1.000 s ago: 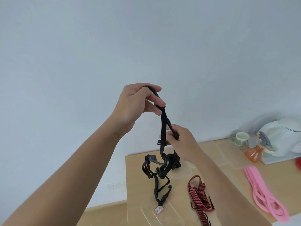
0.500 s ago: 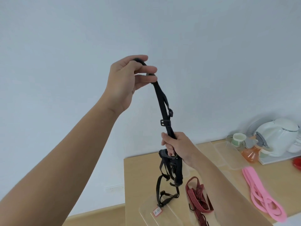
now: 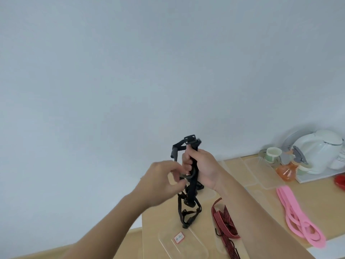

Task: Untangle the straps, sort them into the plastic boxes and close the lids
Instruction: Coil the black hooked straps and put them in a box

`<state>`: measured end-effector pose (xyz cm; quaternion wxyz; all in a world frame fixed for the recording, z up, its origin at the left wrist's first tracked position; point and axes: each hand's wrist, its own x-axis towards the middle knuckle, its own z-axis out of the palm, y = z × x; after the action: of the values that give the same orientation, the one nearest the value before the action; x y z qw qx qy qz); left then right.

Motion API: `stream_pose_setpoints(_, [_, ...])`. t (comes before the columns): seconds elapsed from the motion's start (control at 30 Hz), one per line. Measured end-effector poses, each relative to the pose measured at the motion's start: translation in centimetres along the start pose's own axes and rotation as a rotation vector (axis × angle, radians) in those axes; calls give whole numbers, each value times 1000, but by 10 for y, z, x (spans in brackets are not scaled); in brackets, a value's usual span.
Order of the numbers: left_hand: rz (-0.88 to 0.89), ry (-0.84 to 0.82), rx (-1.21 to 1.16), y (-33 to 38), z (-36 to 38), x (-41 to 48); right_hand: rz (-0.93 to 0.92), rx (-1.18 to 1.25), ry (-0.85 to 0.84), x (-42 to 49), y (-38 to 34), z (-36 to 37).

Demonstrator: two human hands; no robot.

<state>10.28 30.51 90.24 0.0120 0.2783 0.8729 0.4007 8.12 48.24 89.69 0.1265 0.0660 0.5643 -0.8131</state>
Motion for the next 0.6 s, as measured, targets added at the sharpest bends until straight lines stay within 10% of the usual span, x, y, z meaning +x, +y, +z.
stream_pose_setpoints(0.33, [77, 147, 297, -29, 35, -3, 53, 116, -29, 10, 16, 11])
stream_pose_setpoints(0.6, [-40, 142, -132, -33, 29, -1, 55, -26, 63, 20, 25, 5])
